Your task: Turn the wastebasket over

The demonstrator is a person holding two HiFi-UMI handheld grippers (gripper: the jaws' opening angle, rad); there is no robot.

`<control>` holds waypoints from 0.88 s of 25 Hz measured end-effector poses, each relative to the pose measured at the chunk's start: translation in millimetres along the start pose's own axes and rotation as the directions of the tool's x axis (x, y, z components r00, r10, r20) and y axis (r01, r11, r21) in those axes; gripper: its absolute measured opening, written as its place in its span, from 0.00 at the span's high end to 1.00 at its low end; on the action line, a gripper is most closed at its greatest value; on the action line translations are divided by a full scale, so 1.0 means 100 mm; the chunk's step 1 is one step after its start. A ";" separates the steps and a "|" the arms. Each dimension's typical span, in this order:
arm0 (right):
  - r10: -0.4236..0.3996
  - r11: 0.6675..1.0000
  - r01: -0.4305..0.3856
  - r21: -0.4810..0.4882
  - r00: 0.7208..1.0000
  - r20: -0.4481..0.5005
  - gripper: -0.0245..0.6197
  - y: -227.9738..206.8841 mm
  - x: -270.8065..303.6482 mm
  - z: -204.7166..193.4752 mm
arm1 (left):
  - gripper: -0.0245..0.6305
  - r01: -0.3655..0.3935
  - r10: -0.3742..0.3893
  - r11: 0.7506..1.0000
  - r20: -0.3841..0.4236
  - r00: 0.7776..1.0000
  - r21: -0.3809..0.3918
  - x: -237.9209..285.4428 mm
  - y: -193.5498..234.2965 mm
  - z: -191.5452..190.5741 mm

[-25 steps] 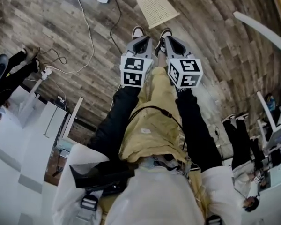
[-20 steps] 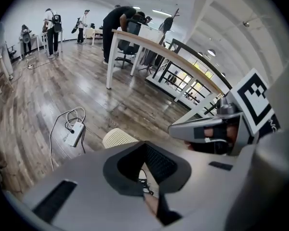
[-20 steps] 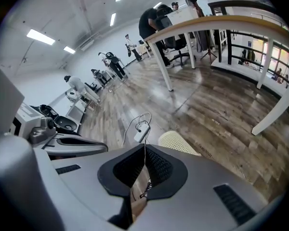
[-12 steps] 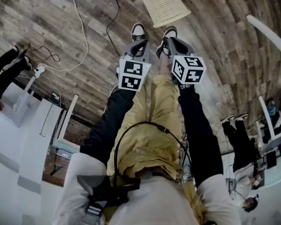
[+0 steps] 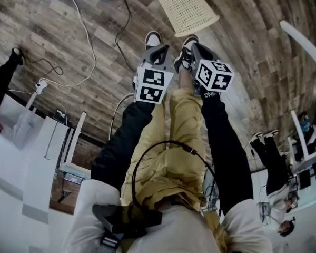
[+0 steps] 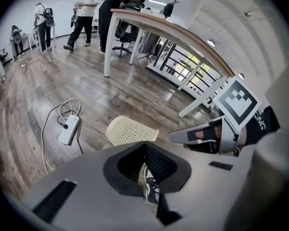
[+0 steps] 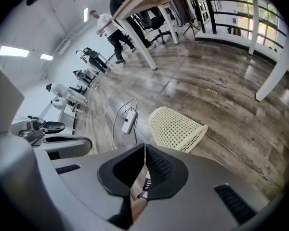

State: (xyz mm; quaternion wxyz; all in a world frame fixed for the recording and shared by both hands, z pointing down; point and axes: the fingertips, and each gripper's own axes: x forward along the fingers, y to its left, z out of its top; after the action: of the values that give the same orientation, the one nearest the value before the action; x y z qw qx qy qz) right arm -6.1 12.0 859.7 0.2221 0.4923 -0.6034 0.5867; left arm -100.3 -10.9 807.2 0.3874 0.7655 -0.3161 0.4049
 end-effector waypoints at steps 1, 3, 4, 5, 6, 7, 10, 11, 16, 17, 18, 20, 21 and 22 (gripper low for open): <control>-0.008 1.000 0.008 0.017 1.000 0.003 0.93 -0.06 0.05 0.02 | 0.96 0.001 -0.001 1.000 -0.004 1.000 -0.002 0.05 0.01 0.00; -0.032 0.998 0.032 0.055 0.999 0.008 0.92 -0.23 0.14 0.06 | 0.96 0.005 -0.005 1.000 -0.006 1.000 -0.004 0.16 0.02 0.01; -0.046 0.996 0.045 0.074 0.999 0.008 0.92 -0.32 0.19 0.07 | 0.96 0.009 -0.009 1.000 -0.004 1.000 -0.004 0.21 0.02 0.01; -0.059 0.994 0.058 0.091 0.998 0.005 0.92 -0.42 0.24 0.07 | 0.96 0.013 -0.013 1.000 -0.003 1.000 -0.006 0.26 0.01 0.02; -0.071 0.992 0.071 0.106 0.997 -0.001 0.92 -0.52 0.30 0.06 | 0.96 0.017 -0.017 1.000 -0.003 1.000 -0.008 0.31 0.01 0.01; -0.080 0.990 0.080 0.118 0.997 -0.008 0.92 -0.61 0.36 0.05 | 0.96 0.019 -0.019 1.000 -0.004 1.000 -0.010 0.36 0.02 0.01; -0.085 0.987 0.087 0.134 0.996 -0.023 0.92 -0.79 0.54 0.02 | 0.96 0.016 -0.016 1.000 -0.013 1.000 -0.010 0.51 0.06 -0.01; -0.085 0.987 0.088 0.136 0.996 -0.025 0.92 -0.85 0.58 0.02 | 0.96 0.017 -0.017 1.000 -0.014 1.000 -0.014 0.57 0.06 -0.01; -0.095 0.965 0.099 0.243 0.995 -0.026 0.76 -1.16 0.82 0.04 | 0.96 0.027 -0.028 0.999 -0.016 0.999 -0.030 0.75 0.06 -0.02; -0.100 0.955 0.102 0.277 0.995 -0.022 0.70 -1.24 0.86 0.05 | 0.96 0.027 -0.028 0.999 -0.018 0.999 -0.031 0.77 0.07 -0.03; -0.105 0.945 0.104 0.309 0.994 -0.014 0.70 -1.33 0.90 0.08 | 0.96 0.027 -0.028 0.999 -0.020 0.999 -0.033 0.79 0.08 -0.04; -0.107 0.932 0.101 0.348 0.994 -0.001 0.70 -1.46 0.96 0.12 | 0.96 0.024 -0.025 0.999 -0.026 0.999 -0.038 0.81 0.10 -0.06; -0.107 0.931 0.101 0.350 0.994 -0.001 0.70 -1.50 0.99 0.13 | 0.96 0.022 -0.023 0.999 -0.029 0.999 -0.039 0.82 0.12 -0.07; -0.109 0.933 0.103 0.345 0.994 -0.004 0.70 -1.54 1.02 0.14 | 0.96 0.017 -0.019 0.999 -0.032 0.999 -0.040 0.82 0.14 -0.08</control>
State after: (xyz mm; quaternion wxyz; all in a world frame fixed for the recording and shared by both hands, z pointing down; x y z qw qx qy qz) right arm 87.0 -8.4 1018.2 0.1592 0.5598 -0.4658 0.6666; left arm -75.9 -24.6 885.9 0.4112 0.7539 -0.3109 0.4073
